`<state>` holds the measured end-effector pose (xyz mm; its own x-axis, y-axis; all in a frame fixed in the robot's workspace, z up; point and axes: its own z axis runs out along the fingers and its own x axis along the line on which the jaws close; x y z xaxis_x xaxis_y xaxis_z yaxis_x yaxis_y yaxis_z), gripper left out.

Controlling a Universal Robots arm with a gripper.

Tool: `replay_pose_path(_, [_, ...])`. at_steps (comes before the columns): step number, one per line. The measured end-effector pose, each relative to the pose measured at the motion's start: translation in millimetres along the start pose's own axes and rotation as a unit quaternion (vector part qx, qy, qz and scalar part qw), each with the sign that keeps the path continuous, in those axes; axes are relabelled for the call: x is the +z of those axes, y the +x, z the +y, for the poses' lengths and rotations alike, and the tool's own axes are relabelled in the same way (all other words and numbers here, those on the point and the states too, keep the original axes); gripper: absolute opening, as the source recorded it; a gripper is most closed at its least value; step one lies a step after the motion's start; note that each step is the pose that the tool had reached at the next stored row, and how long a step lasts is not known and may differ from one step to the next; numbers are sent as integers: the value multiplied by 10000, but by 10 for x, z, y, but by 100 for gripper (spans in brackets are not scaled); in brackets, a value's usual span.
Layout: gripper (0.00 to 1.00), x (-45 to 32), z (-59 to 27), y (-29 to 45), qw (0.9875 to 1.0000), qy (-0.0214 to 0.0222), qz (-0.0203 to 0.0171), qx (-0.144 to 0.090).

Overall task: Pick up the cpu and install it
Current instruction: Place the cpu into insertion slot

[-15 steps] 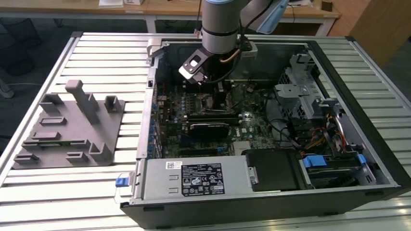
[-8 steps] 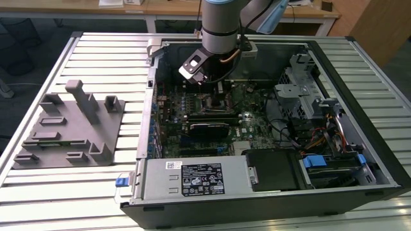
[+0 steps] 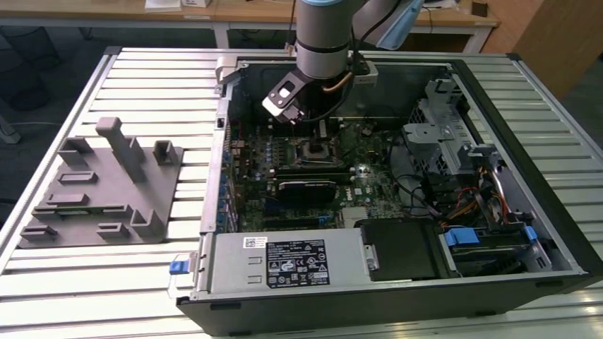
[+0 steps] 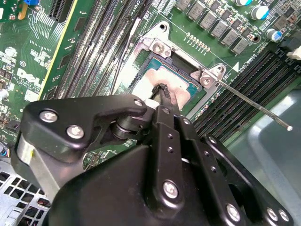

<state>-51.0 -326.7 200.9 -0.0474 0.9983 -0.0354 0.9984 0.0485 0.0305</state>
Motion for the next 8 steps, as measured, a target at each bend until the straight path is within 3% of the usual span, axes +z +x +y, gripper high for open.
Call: replay_pose_path(8, [11,11,0,-2,10000,0,0,0])
